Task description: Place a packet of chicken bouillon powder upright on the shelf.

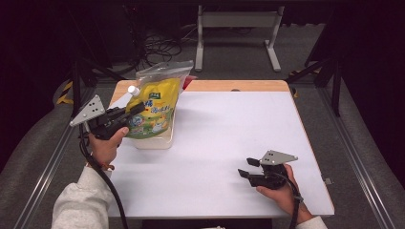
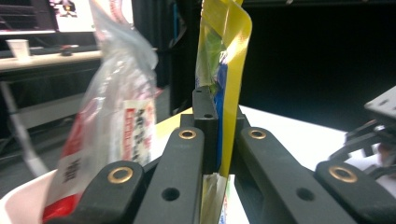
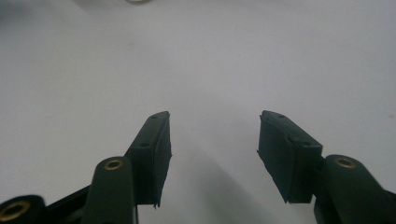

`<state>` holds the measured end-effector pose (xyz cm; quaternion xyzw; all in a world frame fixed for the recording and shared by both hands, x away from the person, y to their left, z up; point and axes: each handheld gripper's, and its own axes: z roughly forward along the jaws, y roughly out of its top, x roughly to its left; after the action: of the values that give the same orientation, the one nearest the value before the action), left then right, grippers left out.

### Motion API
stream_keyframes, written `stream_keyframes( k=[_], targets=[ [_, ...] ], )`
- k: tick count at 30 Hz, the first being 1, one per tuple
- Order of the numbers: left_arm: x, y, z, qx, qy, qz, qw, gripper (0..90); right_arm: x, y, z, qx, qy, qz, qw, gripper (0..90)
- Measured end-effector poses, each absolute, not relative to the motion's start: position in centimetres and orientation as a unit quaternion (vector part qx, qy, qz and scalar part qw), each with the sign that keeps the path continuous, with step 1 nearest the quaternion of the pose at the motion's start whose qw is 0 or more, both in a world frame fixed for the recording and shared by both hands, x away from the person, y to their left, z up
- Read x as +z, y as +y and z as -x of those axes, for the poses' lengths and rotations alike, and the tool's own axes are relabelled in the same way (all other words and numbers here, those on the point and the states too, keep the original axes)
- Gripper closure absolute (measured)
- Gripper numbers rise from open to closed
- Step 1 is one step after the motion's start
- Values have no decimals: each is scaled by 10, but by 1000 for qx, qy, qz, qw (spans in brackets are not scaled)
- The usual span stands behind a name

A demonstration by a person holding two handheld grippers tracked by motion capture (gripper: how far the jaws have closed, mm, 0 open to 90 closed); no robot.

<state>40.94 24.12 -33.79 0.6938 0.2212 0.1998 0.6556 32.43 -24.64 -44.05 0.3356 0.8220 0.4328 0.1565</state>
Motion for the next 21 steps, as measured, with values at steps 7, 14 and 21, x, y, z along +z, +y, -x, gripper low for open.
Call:
stream_keyframes(
  k=[7,14,21],
  targets=[
    [-351,239,-419,180,215,-696,661,897,-441,-244,-324,430,825,-333,154,435],
    [-370,236,-432,161,234,-705,651,896,-441,-244,-323,431,825,-332,153,433],
    [-378,230,-436,152,225,-715,644,893,-442,-243,-324,429,827,-331,150,432]
  ],
)
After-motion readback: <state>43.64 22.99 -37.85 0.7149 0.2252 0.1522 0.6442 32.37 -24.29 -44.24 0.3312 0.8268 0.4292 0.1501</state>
